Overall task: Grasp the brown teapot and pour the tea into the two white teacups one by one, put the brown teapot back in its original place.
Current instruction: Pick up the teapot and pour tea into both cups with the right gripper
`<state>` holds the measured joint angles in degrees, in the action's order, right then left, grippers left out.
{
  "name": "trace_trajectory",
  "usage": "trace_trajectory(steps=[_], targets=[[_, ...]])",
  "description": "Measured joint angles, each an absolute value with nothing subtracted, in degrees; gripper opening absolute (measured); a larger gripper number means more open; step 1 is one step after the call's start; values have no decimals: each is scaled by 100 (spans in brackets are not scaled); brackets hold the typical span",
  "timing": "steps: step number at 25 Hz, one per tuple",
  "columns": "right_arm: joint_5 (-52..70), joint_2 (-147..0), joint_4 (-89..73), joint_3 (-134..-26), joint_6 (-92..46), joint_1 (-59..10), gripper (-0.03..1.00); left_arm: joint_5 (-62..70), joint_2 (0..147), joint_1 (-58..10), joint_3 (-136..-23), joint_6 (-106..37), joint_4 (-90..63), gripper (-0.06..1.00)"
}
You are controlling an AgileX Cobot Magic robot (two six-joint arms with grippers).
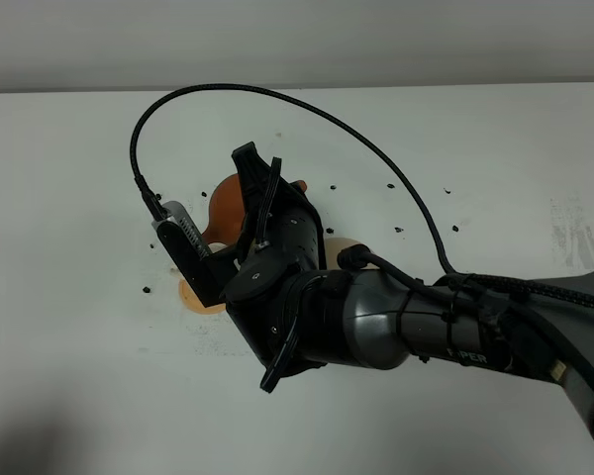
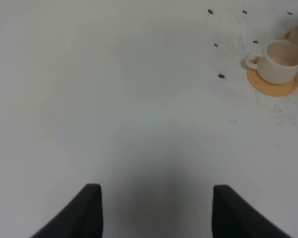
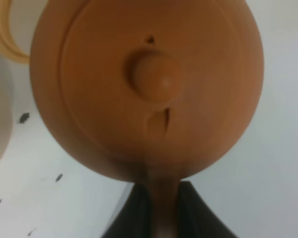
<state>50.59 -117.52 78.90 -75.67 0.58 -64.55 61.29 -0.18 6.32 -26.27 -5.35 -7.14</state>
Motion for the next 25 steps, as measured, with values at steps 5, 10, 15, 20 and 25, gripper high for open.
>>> trace_trajectory(steps=[5,10,15,20,25], targets=[[5059,-11851,8108,-7567,64,-6455,12,6129,-18,632,-2627,-535,-714,51],[5034,-11945,8232,-7567,110,-6455,12,6129,-18,632,-2627,-535,-714,51],[5021,-11945,8414,-7567,177,-6455,12,6129,-18,632,-2627,-535,-714,51],[5022,-11945,8516,-7567,182,-6455,12,6129,-18,632,-2627,-535,-714,51],[5004,-11945,8679,-7567,182,-6455,12,6129,-18,632,-2627,-535,-714,51]])
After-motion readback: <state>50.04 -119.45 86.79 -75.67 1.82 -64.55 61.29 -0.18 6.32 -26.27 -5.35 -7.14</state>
